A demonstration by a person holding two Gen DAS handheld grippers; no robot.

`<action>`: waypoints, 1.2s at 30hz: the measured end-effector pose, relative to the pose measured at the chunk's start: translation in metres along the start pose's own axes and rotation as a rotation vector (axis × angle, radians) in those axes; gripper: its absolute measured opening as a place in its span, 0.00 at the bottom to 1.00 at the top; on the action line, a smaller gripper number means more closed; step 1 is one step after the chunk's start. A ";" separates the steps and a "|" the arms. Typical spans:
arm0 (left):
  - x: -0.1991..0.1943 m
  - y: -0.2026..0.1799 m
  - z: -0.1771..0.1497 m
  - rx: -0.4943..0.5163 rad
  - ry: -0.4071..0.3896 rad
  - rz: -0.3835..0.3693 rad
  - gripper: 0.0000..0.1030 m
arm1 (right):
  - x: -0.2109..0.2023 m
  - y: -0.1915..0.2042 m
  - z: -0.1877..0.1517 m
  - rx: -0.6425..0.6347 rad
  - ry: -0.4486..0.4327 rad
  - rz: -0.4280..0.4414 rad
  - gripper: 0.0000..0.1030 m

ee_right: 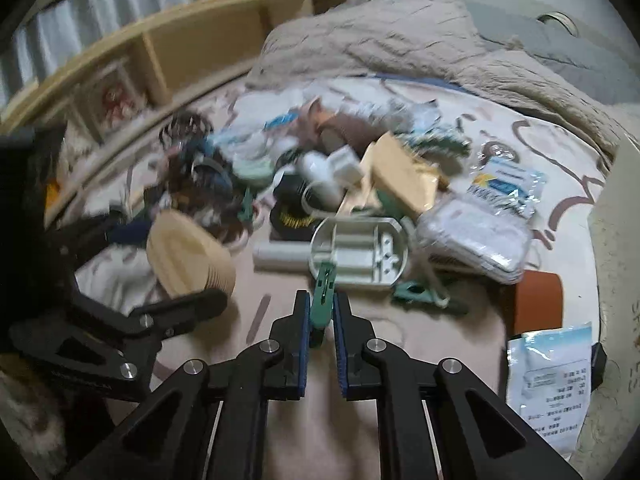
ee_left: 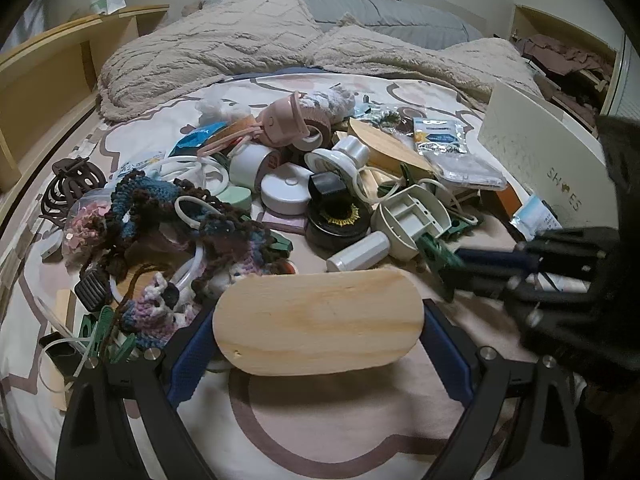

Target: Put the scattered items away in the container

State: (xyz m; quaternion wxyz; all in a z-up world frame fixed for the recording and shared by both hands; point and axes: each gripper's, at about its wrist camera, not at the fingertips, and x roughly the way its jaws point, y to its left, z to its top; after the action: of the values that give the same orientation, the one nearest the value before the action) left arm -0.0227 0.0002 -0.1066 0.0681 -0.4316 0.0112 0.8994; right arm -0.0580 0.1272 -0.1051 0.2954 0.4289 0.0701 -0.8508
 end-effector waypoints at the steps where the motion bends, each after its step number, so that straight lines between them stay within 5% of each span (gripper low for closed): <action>1: 0.000 0.000 0.000 0.000 0.001 0.000 0.93 | 0.004 0.002 -0.002 -0.011 0.018 -0.002 0.13; 20: -0.003 0.003 0.001 -0.018 -0.006 -0.003 0.93 | 0.006 0.001 -0.001 -0.032 -0.012 -0.055 0.14; 21: -0.004 0.004 0.001 -0.021 -0.008 -0.005 0.93 | 0.004 0.000 -0.001 -0.031 -0.020 -0.061 0.31; 22: -0.004 0.005 0.002 -0.027 -0.011 -0.012 0.93 | 0.003 -0.001 -0.001 -0.030 -0.029 -0.071 0.66; 24: -0.005 0.007 0.003 -0.036 -0.014 -0.011 0.93 | 0.000 0.000 -0.001 -0.047 -0.048 -0.102 0.75; 31: -0.010 0.015 0.005 -0.056 -0.028 -0.009 0.93 | 0.008 0.000 0.002 -0.034 -0.015 -0.077 0.73; 34: -0.011 0.019 0.006 -0.065 -0.032 -0.007 0.93 | 0.014 0.001 0.002 -0.035 0.002 -0.051 0.47; 36: -0.011 0.020 0.006 -0.070 -0.033 -0.006 0.93 | 0.018 0.002 0.002 -0.041 0.013 -0.034 0.43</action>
State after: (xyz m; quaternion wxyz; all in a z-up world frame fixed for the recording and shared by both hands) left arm -0.0230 -0.0205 -0.0949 0.0559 -0.4188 -0.0228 0.9061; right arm -0.0665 0.1164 -0.1174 0.2892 0.4270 0.0964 -0.8513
